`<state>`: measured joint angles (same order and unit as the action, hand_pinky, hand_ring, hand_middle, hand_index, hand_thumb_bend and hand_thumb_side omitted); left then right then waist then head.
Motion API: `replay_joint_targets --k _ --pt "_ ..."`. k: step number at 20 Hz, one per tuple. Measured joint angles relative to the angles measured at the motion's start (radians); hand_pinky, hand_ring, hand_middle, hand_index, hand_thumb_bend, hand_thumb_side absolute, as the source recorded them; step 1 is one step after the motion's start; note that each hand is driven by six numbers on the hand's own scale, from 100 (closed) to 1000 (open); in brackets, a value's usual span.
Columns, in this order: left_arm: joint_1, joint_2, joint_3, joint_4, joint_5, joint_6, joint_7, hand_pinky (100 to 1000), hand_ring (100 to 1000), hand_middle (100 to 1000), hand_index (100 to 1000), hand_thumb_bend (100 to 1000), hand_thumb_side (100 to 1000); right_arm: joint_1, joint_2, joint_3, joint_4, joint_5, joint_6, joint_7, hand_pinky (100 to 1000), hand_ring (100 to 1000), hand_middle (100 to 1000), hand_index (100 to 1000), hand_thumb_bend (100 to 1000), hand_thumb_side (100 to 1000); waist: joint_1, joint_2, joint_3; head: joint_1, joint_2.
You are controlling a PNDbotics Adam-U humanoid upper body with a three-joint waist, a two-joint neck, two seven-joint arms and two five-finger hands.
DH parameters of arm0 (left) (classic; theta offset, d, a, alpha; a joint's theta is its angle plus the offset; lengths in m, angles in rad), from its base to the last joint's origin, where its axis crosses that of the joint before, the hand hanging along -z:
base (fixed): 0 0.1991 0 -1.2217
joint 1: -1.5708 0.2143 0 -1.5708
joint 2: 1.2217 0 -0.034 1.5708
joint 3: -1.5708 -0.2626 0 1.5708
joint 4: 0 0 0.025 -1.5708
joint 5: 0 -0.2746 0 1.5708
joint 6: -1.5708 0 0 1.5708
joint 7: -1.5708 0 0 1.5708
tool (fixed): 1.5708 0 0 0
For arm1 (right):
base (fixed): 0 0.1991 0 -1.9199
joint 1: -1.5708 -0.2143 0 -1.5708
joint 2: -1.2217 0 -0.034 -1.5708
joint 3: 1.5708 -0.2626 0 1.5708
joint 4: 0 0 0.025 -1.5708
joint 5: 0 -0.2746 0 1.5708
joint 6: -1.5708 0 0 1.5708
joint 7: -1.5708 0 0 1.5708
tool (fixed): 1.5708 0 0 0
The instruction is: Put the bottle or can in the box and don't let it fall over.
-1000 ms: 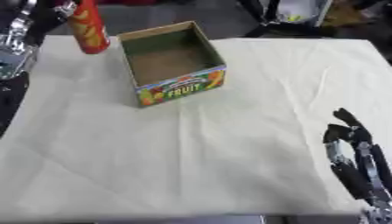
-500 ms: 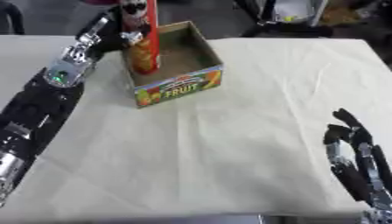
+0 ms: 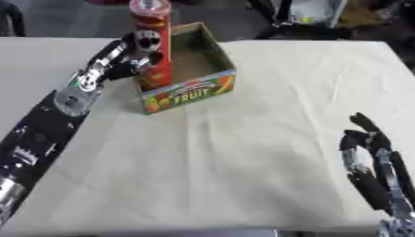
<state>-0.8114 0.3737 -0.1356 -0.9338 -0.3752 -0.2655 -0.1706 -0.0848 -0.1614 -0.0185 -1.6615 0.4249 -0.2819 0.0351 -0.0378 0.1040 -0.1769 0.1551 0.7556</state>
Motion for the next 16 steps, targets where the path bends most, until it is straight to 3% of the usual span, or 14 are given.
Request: replay_joint_targets --k 2,5,8,11,16 --pt "0.036 0.030 -0.009 -0.056 0.006 0.002 0.001 944 939 998 1000 745 901 0.001 0.000 -0.001 0.000 0.000 0.001 -0.001 847 834 914 1000 100 871 0.000 0.000 0.006 -0.003 0.000" --pt "0.090 0.062 -0.012 -0.143 0.039 0.021 0.000 949 944 1000 1000 650 868 0.003 0.000 -0.006 0.000 0.000 0.001 -0.002 847 834 914 1000 100 871 0.000 0.000 0.015 -0.008 0.000" --pt "0.195 0.103 0.006 -0.275 0.144 0.059 0.002 950 945 996 1000 585 838 0.006 0.000 -0.008 0.000 0.001 0.004 -0.004 847 834 914 1000 100 870 0.000 0.000 0.032 -0.011 0.000" --pt "0.332 0.145 0.059 -0.453 0.287 0.122 0.025 949 945 990 1000 405 792 0.009 -0.001 -0.013 0.000 0.001 0.004 -0.008 847 833 914 1000 100 868 0.000 0.000 0.056 -0.018 0.000" --pt "0.556 0.159 0.184 -0.707 0.398 0.200 0.049 952 949 995 998 356 758 0.025 -0.001 -0.022 0.000 0.001 0.004 -0.016 847 833 916 1000 100 850 0.005 0.000 0.093 -0.030 0.008"
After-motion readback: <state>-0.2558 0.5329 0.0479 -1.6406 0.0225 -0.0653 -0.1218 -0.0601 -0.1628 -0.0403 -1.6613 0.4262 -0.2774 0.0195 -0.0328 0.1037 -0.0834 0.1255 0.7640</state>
